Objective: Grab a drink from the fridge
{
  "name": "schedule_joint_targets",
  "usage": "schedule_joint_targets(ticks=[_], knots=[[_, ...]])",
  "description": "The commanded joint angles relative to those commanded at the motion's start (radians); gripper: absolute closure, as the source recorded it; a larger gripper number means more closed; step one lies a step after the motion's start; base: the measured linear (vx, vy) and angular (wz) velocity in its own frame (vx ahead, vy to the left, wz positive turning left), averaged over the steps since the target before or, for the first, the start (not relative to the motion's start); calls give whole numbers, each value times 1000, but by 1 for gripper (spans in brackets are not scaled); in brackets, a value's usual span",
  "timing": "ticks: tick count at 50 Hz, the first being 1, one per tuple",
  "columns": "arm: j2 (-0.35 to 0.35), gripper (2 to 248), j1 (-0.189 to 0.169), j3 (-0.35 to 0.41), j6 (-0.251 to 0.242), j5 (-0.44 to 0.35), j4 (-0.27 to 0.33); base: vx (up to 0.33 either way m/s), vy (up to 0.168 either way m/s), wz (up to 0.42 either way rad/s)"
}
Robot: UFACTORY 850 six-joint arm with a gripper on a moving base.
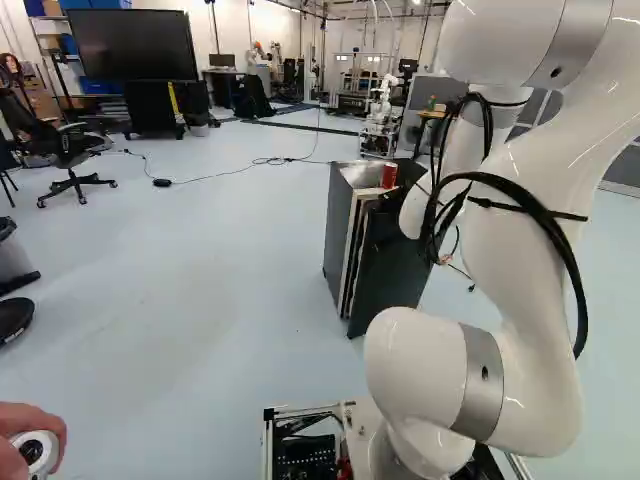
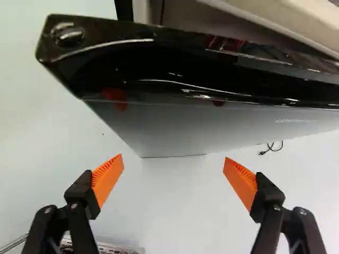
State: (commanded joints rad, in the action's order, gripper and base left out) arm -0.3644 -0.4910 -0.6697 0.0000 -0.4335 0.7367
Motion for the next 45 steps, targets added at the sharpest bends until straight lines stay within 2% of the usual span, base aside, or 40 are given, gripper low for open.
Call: schedule_joint_targets(ticks=[19,45], knots=[[0,3,0,0,0,-74,0,0,0,0],[0,3,0,0,0,-79,0,0,0,0]])
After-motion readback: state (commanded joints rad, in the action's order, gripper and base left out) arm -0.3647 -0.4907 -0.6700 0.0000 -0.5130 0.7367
